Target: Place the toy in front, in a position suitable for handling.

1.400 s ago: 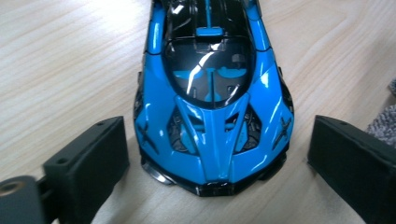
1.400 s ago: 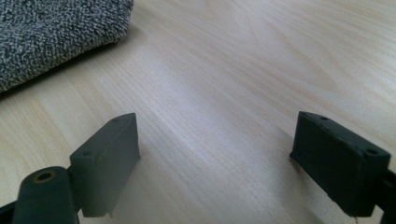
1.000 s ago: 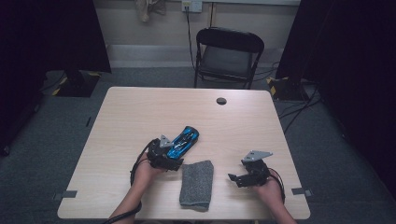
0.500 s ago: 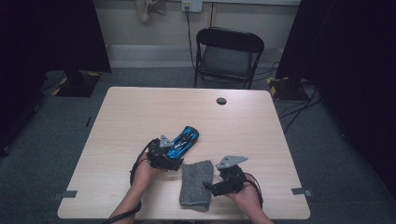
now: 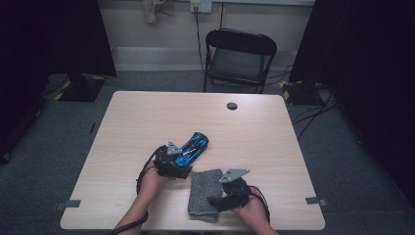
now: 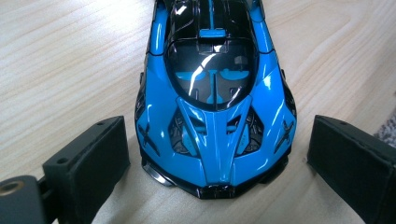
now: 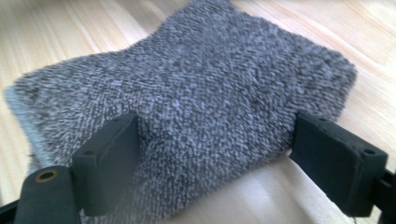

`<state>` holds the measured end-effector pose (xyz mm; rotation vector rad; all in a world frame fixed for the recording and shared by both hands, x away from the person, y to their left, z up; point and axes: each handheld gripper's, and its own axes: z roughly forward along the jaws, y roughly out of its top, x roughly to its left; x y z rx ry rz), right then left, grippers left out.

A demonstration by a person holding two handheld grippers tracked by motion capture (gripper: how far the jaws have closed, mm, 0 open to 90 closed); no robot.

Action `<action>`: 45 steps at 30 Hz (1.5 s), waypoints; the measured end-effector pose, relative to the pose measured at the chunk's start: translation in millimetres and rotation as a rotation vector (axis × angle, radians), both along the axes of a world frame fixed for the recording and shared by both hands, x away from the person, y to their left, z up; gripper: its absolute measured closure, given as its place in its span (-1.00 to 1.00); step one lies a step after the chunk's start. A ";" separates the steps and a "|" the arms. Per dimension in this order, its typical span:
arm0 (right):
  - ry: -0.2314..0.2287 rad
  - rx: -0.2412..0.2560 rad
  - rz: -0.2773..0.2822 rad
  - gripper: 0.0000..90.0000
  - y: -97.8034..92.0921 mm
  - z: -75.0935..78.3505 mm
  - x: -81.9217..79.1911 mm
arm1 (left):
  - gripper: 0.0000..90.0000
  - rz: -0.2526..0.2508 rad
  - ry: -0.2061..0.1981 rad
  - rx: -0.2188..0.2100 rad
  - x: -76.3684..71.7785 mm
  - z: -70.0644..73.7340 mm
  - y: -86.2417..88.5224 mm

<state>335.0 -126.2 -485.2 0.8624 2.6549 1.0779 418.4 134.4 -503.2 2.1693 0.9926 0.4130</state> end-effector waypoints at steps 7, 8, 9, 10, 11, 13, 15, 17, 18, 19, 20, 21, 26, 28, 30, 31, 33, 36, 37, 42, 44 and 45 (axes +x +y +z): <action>0.005 -0.009 -0.039 -0.66 -12.4 0.8 15.5 | -0.89 -0.001 0.000 0.001 0.0 0.1 0.1; -0.007 -0.021 -0.048 -0.66 -14.6 2.4 17.6 | -0.89 -0.001 0.000 0.001 0.0 0.1 0.1; -0.027 -0.039 -0.062 -0.66 -17.4 4.3 20.2 | -0.89 -0.002 -0.001 0.003 0.1 0.1 0.2; -0.029 -0.022 -0.077 -0.66 -21.3 7.7 23.3 | -0.89 -0.001 0.000 0.001 0.0 0.1 0.1; -0.029 -0.022 -0.077 -0.66 -21.3 7.7 23.3 | -0.89 -0.001 -0.002 0.004 0.1 0.1 0.2; -0.020 0.020 -0.094 -0.66 -21.9 11.5 23.8 | -0.89 -0.002 -0.001 0.003 0.1 0.2 0.2; -0.013 0.059 -0.098 -0.66 -17.9 15.0 21.5 | -0.89 -0.002 -0.002 0.003 0.2 0.1 0.1; -0.022 0.071 -0.093 -0.66 -10.0 16.4 18.5 | -0.89 -0.002 0.006 -0.007 -0.1 -0.2 -0.3; -0.022 0.076 -0.097 -0.66 -6.7 16.2 17.3 | -0.89 -0.001 0.006 -0.007 -0.1 -0.2 -0.3; -0.020 0.080 -0.104 -0.66 -2.3 15.1 16.1 | -0.89 -0.002 0.002 -0.002 0.1 0.0 0.0; -0.016 0.079 -0.110 -0.66 2.1 13.2 15.1 | -0.89 0.001 0.006 -0.009 -0.2 -0.3 -0.5; -0.017 0.067 -0.115 -0.66 6.2 10.2 14.6 | -0.89 0.000 0.006 -0.009 -0.1 -0.3 -0.5; -0.020 0.021 -0.135 -0.66 17.5 -1.7 12.7 | -0.89 -0.003 -0.001 0.003 0.2 0.2 0.2; -0.029 -0.002 -0.132 -0.63 18.6 -2.9 12.3 | -0.89 -0.003 0.001 0.000 0.1 0.1 0.0; -0.034 -0.009 -0.130 -0.60 19.0 -5.3 12.5 | -0.89 -0.003 -0.001 0.003 0.2 0.1 0.2; -0.037 -0.013 -0.131 -0.58 19.4 -6.0 12.0 | -0.89 -0.003 -0.001 0.003 0.2 0.2 0.2; -0.036 -0.023 -0.129 -0.50 20.1 -5.4 11.9 | -0.89 -0.001 0.000 0.002 0.1 0.1 0.1; -0.030 -0.032 -0.115 -0.17 18.1 -2.7 15.4 | -0.89 -0.003 -0.001 0.003 0.1 0.1 0.2; -0.029 -0.030 -0.109 -0.05 15.8 -1.8 17.4 | -0.89 -0.002 -0.001 0.003 0.1 0.1 0.2; -0.020 -0.038 -0.094 0.42 10.3 1.4 23.2 | -0.89 -0.003 -0.002 0.003 0.1 0.1 0.2; -0.015 -0.043 -0.086 0.49 10.5 2.7 24.1 | -0.89 -0.002 -0.001 0.003 0.2 0.1 0.2; -0.017 -0.049 -0.081 0.51 11.0 3.5 23.7 | -0.89 -0.003 -0.001 0.003 0.2 0.1 0.2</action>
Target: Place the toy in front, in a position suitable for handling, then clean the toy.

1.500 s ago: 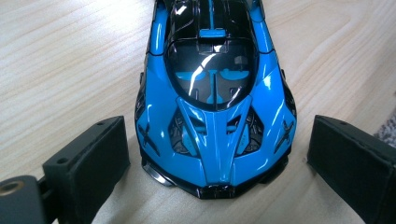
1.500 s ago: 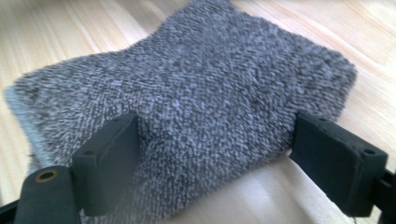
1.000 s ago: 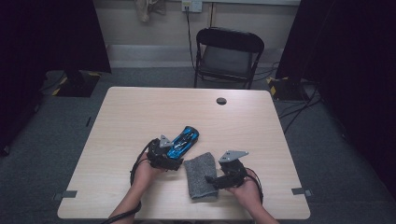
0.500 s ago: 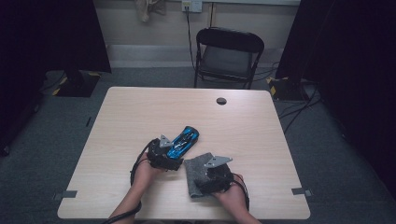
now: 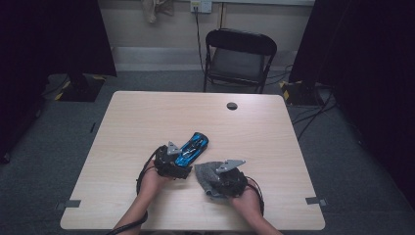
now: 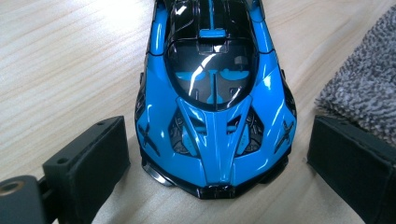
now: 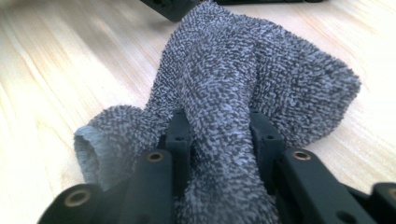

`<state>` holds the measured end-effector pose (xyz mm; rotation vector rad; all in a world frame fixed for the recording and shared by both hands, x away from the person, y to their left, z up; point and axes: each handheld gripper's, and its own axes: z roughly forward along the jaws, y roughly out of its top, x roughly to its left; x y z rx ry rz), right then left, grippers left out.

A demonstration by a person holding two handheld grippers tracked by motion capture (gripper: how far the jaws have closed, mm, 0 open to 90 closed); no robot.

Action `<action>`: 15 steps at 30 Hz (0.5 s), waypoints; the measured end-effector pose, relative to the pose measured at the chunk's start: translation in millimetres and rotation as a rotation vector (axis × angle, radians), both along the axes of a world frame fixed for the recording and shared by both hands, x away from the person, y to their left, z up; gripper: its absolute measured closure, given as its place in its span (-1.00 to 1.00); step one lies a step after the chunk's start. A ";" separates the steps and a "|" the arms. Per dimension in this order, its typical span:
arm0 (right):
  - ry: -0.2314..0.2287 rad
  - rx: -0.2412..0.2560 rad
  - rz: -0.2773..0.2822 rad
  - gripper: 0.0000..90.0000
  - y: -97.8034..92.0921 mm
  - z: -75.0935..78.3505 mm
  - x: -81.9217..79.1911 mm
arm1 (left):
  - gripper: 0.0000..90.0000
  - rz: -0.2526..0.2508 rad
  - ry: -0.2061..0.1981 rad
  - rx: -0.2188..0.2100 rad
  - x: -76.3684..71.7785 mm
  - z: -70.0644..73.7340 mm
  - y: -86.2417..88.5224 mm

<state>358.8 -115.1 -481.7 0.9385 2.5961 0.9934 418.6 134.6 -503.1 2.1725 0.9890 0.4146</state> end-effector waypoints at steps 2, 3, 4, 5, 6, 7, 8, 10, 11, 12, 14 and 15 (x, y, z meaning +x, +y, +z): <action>-0.003 -0.004 0.008 0.54 -0.1 2.3 0.1 | -0.89 0.000 0.002 -0.002 -0.1 -0.1 -0.1; 0.025 0.034 0.002 0.56 -3.8 5.8 2.2 | -0.89 0.000 0.001 0.000 0.0 0.0 0.0; 0.025 0.034 0.002 0.56 -3.8 5.8 2.2 | -0.89 0.000 0.003 -0.002 0.0 0.0 -0.1; 0.034 0.048 0.002 0.56 -6.4 8.1 3.8 | -0.89 0.002 0.008 -0.011 -0.3 -0.4 -0.5; 0.034 0.052 -0.003 0.56 -8.9 10.6 5.4 | -0.89 0.000 0.001 -0.002 -0.1 -0.1 -0.1; 0.033 0.059 -0.004 0.56 -11.5 13.2 7.2 | -0.89 0.000 0.000 0.000 0.0 0.0 0.0; 0.039 0.071 -0.009 0.56 -14.9 16.9 9.4 | -0.89 0.000 0.000 0.000 0.0 0.0 0.0; 0.045 0.083 -0.012 0.56 -18.9 22.3 12.8 | -0.89 0.001 -0.001 0.000 -0.2 0.0 0.0; 0.046 0.086 -0.015 0.56 -20.6 25.1 15.0 | -0.89 0.001 -0.001 0.000 -0.2 0.0 0.0; 0.048 0.088 -0.020 0.56 -21.9 27.6 17.2 | -0.89 0.002 0.000 -0.001 -0.2 0.0 0.0; 0.047 0.084 -0.025 0.56 -23.5 31.5 21.5 | -0.89 -0.001 -0.001 -0.001 -0.1 -0.1 0.2; 0.052 0.086 -0.029 0.56 -24.1 32.8 23.7 | -0.89 -0.004 0.000 0.002 -0.1 0.1 0.5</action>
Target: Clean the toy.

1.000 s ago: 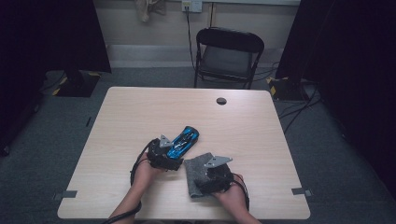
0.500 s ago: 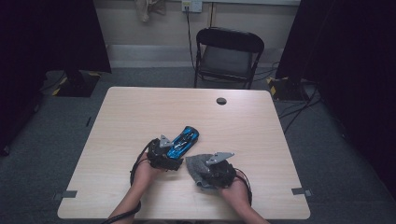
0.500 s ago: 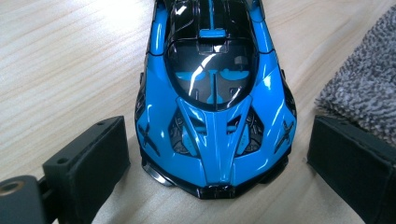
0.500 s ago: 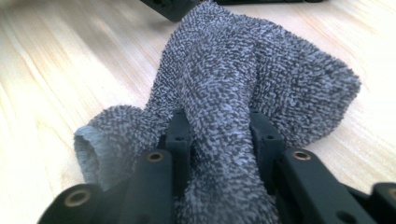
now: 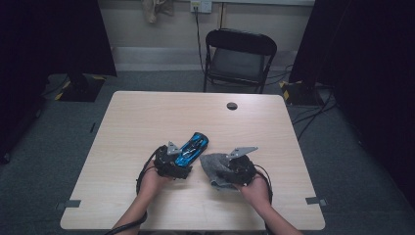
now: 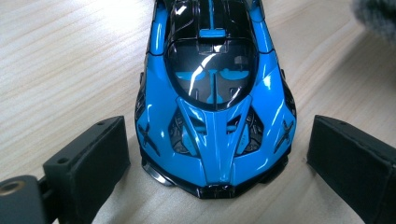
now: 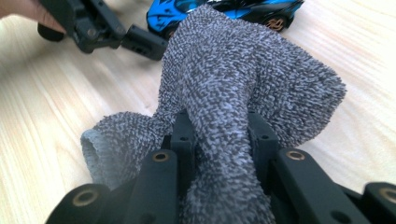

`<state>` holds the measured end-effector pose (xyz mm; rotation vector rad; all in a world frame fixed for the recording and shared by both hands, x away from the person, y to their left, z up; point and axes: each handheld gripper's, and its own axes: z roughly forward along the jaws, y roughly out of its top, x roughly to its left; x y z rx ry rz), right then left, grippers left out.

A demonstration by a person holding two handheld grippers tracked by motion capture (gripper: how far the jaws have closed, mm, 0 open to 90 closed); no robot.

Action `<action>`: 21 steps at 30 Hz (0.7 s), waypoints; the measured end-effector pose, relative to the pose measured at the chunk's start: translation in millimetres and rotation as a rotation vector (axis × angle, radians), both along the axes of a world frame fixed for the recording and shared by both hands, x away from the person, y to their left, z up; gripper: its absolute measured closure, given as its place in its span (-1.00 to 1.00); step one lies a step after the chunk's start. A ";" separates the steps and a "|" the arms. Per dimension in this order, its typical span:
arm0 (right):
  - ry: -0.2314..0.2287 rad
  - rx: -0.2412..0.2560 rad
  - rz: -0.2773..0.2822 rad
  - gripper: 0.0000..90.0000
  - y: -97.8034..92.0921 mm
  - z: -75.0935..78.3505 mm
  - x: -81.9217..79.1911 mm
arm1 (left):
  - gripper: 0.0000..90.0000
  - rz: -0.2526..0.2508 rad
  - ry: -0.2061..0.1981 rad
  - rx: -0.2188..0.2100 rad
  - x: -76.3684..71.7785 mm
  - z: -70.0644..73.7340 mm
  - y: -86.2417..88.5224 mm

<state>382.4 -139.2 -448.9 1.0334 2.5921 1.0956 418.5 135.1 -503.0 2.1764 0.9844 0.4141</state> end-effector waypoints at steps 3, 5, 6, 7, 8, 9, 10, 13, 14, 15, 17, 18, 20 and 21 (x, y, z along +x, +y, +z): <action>0.006 0.010 -0.002 0.56 -1.1 2.9 5.4 | -0.89 0.002 -0.001 -0.003 -0.1 -0.1 -0.2; -0.002 0.007 -0.003 0.57 -0.6 7.0 9.5 | -0.89 0.000 0.000 0.000 0.0 0.0 0.0; -0.002 0.007 -0.003 0.57 -0.6 7.0 9.5 | -0.89 -0.001 0.000 0.001 0.0 0.0 0.1; -0.002 0.015 -0.006 0.57 -0.5 9.1 11.0 | -0.89 0.002 -0.001 -0.003 -0.1 -0.1 -0.2; -0.004 0.018 -0.007 0.57 -0.2 11.2 12.9 | -0.89 0.002 -0.001 -0.003 -0.1 -0.2 -0.2; -0.006 0.015 -0.006 0.57 0.4 13.4 14.9 | -0.89 -0.001 0.000 0.001 0.0 0.0 0.1; -0.007 0.021 -0.008 0.57 0.7 16.0 17.3 | -0.89 -0.001 0.000 0.001 0.0 0.0 0.1; -0.015 0.013 -0.015 0.57 2.2 21.1 22.2 | -0.89 0.000 0.000 0.000 0.0 0.0 0.1; -0.013 0.018 -0.017 0.57 2.4 22.5 23.7 | -0.89 0.000 0.000 0.000 0.0 0.0 0.0; -0.013 0.016 -0.018 0.57 2.9 23.6 24.8 | -0.89 -0.001 0.000 0.001 0.0 0.1 0.1; -0.014 0.018 -0.021 0.57 4.2 25.1 26.5 | -0.88 0.006 0.005 -0.014 -1.0 -0.4 -0.6; -0.016 0.019 -0.021 0.57 4.7 25.4 27.1 | -0.88 0.006 0.004 -0.013 -1.3 -0.3 -0.5; -0.021 0.019 -0.022 0.57 6.6 25.6 28.8 | -0.88 0.002 -0.001 -0.009 -1.2 -0.2 -0.2; -0.016 0.018 -0.019 0.57 7.8 25.4 30.2 | -0.88 0.003 -0.001 -0.009 -1.2 -0.3 -0.2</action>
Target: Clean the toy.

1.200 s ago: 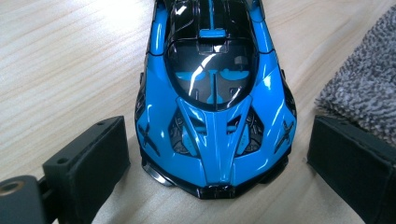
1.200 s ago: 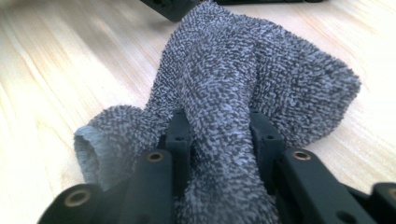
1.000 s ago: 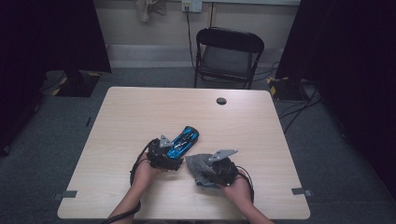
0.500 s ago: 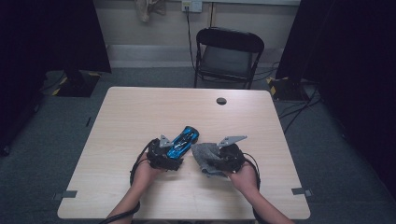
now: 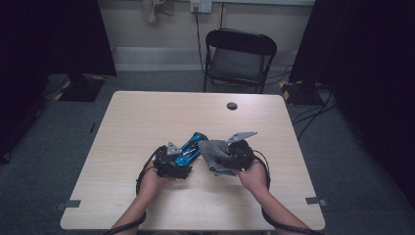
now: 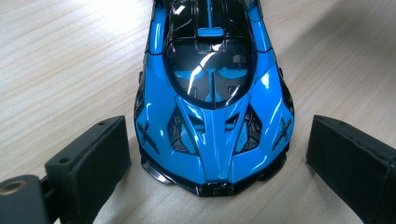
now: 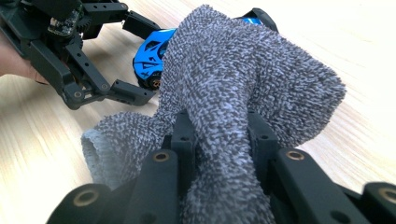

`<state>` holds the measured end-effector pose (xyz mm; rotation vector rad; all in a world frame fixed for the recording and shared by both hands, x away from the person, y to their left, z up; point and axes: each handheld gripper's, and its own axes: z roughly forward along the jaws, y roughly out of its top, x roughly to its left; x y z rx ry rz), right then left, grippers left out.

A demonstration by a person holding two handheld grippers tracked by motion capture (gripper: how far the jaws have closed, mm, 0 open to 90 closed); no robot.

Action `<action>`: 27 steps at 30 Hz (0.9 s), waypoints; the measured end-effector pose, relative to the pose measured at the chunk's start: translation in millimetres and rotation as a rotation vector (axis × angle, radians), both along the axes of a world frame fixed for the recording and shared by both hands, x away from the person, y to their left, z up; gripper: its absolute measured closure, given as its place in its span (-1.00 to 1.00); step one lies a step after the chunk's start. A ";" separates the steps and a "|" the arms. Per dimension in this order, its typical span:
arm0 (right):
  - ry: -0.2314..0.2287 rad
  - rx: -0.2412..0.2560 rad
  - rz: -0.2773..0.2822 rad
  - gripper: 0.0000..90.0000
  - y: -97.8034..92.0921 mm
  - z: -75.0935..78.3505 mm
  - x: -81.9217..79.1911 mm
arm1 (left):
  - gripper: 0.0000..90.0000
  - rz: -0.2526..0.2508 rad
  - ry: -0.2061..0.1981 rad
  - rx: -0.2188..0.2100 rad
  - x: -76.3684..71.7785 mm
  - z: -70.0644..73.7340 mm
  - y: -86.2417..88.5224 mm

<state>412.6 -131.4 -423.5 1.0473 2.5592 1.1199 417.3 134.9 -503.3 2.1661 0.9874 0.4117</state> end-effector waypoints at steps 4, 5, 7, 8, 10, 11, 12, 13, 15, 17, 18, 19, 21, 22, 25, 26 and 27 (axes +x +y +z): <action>-0.002 -0.003 -0.001 0.57 6.1 -0.2 5.9 | -0.88 0.000 0.000 0.000 0.0 0.0 0.0; -0.004 0.000 0.000 0.57 7.5 0.0 8.0 | -0.88 -0.001 0.000 0.000 0.0 0.0 0.0; -0.005 0.001 0.002 0.57 11.2 0.6 11.9 | -0.88 -0.001 0.000 0.000 0.0 0.0 0.1; -0.008 -0.002 0.005 0.57 13.6 1.0 13.7 | -0.87 0.000 -0.003 0.001 0.0 0.1 0.4; -0.010 -0.009 0.014 0.57 19.4 1.8 17.0 | -0.77 0.002 -0.007 -0.005 -1.0 0.8 1.7; -0.014 -0.009 0.020 0.57 22.6 2.3 18.3 | -0.68 0.001 -0.013 -0.015 -1.9 1.0 2.2; -0.017 -0.012 0.024 0.57 25.7 2.9 19.5 | -0.59 0.004 -0.015 -0.024 -2.3 1.0 2.3; -0.017 -0.014 0.030 0.57 29.2 3.6 20.7 | -0.55 0.007 -0.018 -0.021 -2.2 1.3 3.0; -0.023 -0.024 0.038 0.57 36.4 3.9 23.4 | -0.52 0.012 -0.017 -0.025 -2.3 1.2 3.1; -0.024 -0.030 0.051 0.57 44.7 3.3 26.3 | -0.50 0.014 -0.020 -0.027 -2.3 1.2 3.5; -0.021 -0.029 0.055 0.57 48.4 2.7 27.2 | -0.51 0.014 -0.019 -0.023 -2.3 1.2 3.4; -0.017 -0.029 0.058 0.56 51.0 2.3 27.8 | -0.53 0.017 -0.022 -0.020 -1.6 1.2 3.7; -0.024 -0.040 0.062 0.56 56.7 1.6 28.8 | -0.60 0.017 -0.017 -0.013 -0.3 1.1 4.3; -0.022 -0.042 0.064 0.56 58.7 0.9 29.7 | -0.64 0.019 -0.009 -0.018 0.4 0.7 4.3; -0.010 -0.030 0.058 0.56 62.2 -2.1 33.5 | -0.67 -0.009 -0.012 -0.016 2.4 0.7 4.1; -0.008 -0.033 0.060 0.56 62.7 -2.6 34.7 | -0.67 -0.021 -0.017 -0.007 3.0 1.0 3.6; -0.009 -0.038 0.059 0.56 63.6 -3.3 35.8 | -0.67 -0.035 -0.028 -0.006 3.4 0.9 2.0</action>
